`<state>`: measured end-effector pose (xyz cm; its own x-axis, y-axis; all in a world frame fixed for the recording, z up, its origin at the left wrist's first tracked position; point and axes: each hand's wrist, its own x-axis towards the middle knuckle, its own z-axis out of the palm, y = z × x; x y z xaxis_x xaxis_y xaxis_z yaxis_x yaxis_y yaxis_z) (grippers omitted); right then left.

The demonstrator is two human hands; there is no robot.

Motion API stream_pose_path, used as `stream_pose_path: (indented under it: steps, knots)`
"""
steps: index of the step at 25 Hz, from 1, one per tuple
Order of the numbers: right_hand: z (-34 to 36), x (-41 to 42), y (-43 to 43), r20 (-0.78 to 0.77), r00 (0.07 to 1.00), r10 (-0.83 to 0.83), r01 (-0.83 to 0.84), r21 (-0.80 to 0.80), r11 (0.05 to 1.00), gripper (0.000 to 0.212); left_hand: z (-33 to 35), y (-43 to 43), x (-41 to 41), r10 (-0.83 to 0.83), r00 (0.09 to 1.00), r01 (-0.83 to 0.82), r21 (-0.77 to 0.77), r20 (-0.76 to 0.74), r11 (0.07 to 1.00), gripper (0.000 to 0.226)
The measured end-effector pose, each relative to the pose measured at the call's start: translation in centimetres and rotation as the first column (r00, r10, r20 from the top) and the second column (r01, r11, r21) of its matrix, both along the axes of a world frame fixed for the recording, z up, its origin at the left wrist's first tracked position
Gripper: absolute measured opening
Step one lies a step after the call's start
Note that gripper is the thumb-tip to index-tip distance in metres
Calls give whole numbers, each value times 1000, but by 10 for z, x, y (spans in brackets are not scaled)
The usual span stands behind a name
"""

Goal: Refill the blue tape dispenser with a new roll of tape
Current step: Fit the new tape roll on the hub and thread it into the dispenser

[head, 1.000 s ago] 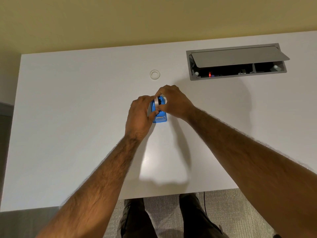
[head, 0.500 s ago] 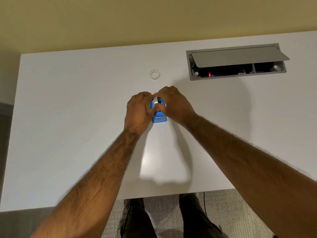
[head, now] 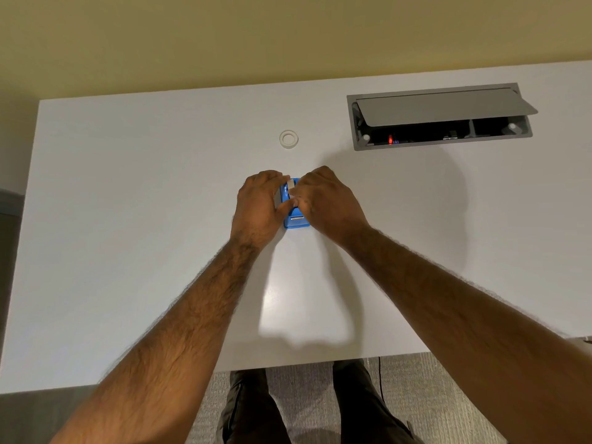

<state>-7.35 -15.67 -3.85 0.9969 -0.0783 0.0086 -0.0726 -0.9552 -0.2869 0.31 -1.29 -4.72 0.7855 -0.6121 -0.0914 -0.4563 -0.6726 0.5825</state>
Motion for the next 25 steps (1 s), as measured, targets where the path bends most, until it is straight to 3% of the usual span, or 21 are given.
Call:
stream_pose_path:
  steps: [10, 25]
  knots:
    - [16, 22, -5, -20, 987, -161, 162, 187, 969, 18, -2, -3, -1, 18, 988, -36, -121, -153, 992, 40]
    - [16, 34, -7, -79, 982, -174, 186, 201, 962, 18, 3, -3, -4, 11, 980, -43, -152, -200, 987, 40]
